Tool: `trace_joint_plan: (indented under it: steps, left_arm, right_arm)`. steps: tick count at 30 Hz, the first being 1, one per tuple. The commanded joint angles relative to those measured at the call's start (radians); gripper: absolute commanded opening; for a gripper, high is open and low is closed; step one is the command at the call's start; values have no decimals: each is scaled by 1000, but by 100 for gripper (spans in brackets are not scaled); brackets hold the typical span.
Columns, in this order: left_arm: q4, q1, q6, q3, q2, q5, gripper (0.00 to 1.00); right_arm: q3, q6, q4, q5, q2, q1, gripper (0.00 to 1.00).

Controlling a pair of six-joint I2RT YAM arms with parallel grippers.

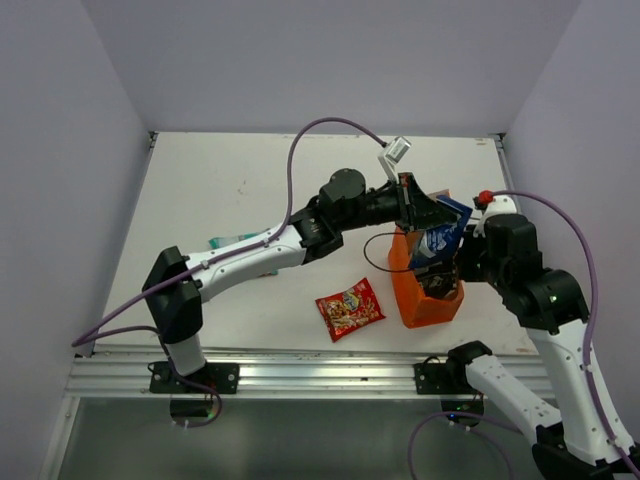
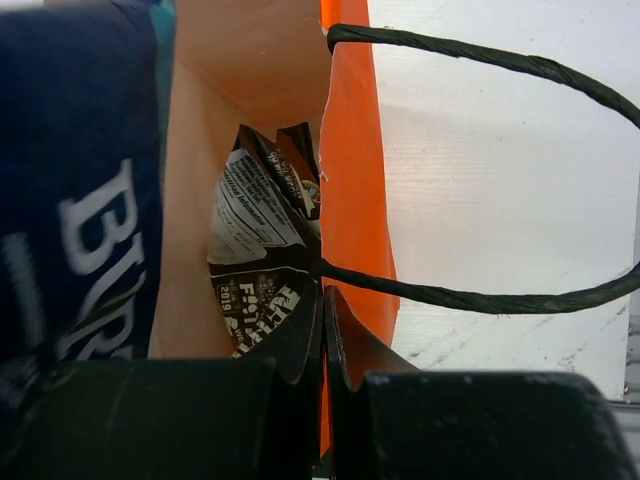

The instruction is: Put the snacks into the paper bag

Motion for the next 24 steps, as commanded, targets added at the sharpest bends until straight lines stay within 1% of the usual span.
trace_joint_plan:
  steps: [1, 2, 5, 7, 9, 11, 15, 16, 19, 20, 24]
  left_arm:
    - [256, -6, -69, 15, 2, 88, 0]
    - [276, -6, -80, 21, 9, 88, 0]
    - [264, -6, -75, 69, 39, 89, 0]
    - [258, -6, -75, 72, 62, 94, 0]
    - [284, -6, -89, 49, 75, 106, 0]
    - [307, -6, -92, -5, 75, 111, 0]
    - [302, -6, -69, -90, 53, 108, 0]
    - [288, -6, -60, -104, 46, 99, 0]
    - [152, -11, 20, -85, 19, 59, 0]
    - [80, -11, 56, -80, 11, 22, 0]
    - [-9, -12, 103, -100, -13, -39, 0]
  right_arm:
    - [0, 2, 0, -15, -7, 1, 0]
    - [-1, 2, 0, -16, -5, 1, 0]
    - [-1, 2, 0, -16, -7, 1, 0]
    - [-1, 2, -1, -13, -7, 3, 0]
    - [-1, 2, -1, -13, -7, 1, 0]
    - [2, 2, -4, -11, -7, 1, 0]
    - [3, 2, -6, -7, -10, 1, 0]
    - [3, 4, -6, -8, -10, 3, 0]
    - [3, 2, -6, -8, -5, 1, 0]
    - [3, 1, -4, -8, -5, 1, 0]
    - [2, 1, -1, -11, -1, 1, 0]
